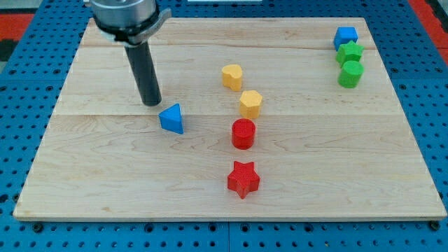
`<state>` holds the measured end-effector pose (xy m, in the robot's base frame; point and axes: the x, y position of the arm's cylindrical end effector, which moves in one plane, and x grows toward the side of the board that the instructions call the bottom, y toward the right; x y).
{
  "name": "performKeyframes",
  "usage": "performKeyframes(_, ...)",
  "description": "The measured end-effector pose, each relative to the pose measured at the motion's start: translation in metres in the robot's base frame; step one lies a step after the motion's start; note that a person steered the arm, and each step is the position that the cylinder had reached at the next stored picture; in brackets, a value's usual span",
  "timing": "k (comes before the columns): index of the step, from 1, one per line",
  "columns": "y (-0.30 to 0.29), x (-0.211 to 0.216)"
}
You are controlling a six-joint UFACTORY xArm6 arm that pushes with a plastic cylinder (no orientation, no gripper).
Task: Push the blue triangle slightly to the bottom side
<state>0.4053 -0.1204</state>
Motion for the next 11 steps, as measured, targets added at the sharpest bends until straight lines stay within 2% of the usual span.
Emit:
performKeyframes(1, 0.046, 0.047)
performKeyframes(2, 0.046, 0.079)
performKeyframes(3, 0.057, 0.083)
performKeyframes(4, 0.091, 0.057)
performKeyframes(5, 0.089, 0.109)
performKeyframes(6, 0.031, 0.123)
performKeyframes(7, 0.031, 0.102)
performKeyframes(8, 0.003, 0.072)
performKeyframes(9, -0.018, 0.088)
performKeyframes(10, 0.021, 0.1)
performKeyframes(11, 0.015, 0.032)
